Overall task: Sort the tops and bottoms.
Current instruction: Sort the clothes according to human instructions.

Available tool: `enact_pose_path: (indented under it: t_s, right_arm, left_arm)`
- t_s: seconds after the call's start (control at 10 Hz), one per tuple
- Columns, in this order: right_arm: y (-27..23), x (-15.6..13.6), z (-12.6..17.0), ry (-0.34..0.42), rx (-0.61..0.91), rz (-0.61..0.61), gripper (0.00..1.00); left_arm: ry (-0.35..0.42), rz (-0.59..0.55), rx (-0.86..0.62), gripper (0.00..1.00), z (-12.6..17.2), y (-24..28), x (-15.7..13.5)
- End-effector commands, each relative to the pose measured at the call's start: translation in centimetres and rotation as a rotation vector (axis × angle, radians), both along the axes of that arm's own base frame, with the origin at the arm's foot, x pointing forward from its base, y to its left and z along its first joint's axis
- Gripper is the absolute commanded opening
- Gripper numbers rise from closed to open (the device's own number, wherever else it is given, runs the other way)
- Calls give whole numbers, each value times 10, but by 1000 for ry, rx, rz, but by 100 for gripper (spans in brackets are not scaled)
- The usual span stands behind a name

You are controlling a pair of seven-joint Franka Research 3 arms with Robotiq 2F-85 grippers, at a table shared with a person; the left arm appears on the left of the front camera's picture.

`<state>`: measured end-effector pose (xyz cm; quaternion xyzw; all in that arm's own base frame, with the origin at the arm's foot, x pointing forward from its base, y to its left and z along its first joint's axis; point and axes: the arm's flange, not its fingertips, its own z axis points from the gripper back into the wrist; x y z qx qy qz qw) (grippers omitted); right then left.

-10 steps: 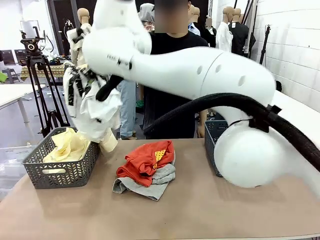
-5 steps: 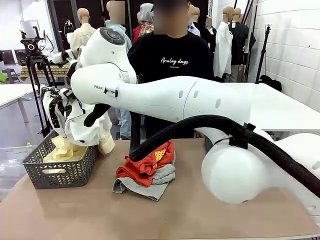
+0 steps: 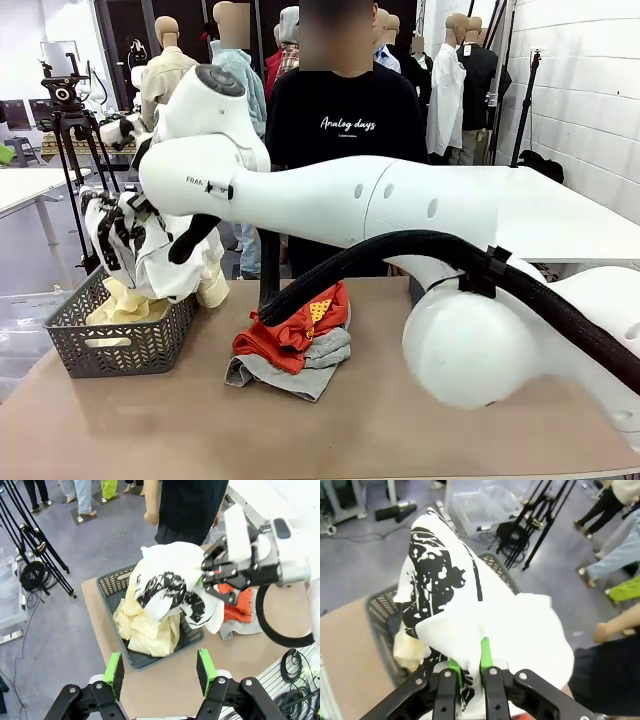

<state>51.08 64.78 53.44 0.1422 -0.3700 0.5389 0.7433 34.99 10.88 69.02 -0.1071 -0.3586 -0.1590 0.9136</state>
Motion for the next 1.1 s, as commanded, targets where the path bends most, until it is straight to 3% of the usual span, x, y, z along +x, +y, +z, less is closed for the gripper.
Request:
enact_pose_path:
  t_s: [0.0,0.4,0.8,1.0]
  right_arm:
    - [83,60,-1,-60,-17,62,0]
    - [141,126,-44,-122,14,75,0]
    - [189,142,-71,-70,21,194,0]
    - [207,148,-86,-8,-11,238,0]
  left_arm:
    - [7,-1,3,76,0,0,-1]
    - [7,-1,3,76,0,0,-1]
    - [7,-1,3,76,0,0,-1]
    - [7,-1,3,76,0,0,-1]
